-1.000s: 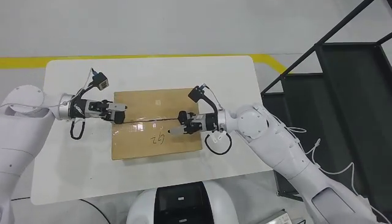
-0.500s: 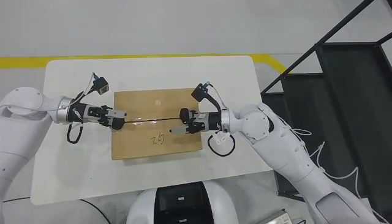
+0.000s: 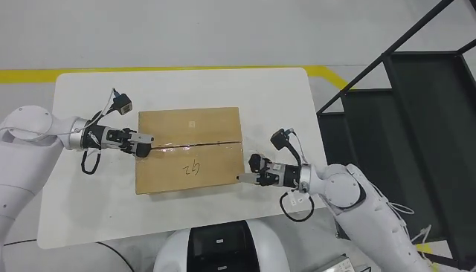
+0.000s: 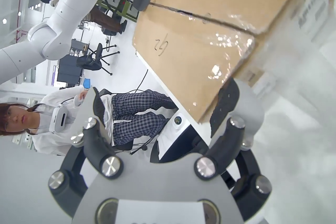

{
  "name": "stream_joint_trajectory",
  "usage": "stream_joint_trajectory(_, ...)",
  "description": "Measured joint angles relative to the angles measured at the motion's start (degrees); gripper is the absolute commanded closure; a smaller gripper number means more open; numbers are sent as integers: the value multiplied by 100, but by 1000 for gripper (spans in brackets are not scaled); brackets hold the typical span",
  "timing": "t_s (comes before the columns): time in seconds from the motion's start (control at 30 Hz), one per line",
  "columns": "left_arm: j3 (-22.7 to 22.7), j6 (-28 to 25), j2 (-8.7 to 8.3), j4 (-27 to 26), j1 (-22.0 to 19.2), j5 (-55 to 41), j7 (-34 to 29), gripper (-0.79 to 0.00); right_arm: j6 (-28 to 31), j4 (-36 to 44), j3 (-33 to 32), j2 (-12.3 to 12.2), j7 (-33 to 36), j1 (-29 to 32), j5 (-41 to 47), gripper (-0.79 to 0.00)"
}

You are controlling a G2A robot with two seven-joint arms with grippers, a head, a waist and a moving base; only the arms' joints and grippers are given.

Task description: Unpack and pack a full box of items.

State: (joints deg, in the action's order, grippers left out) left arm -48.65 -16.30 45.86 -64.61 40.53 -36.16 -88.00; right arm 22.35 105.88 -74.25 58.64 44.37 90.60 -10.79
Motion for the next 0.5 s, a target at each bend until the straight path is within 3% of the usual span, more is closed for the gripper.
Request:
stream_joint_trajectory(0.2, 0, 0, 0, 0, 0, 0, 0, -785, 178, -481, 185, 18, -72, 23, 136, -785)
stream_joint_trajectory(0.5, 0, 0, 0, 0, 0, 0, 0, -785, 398, -1710, 1077, 233, -440, -986, 82, -785)
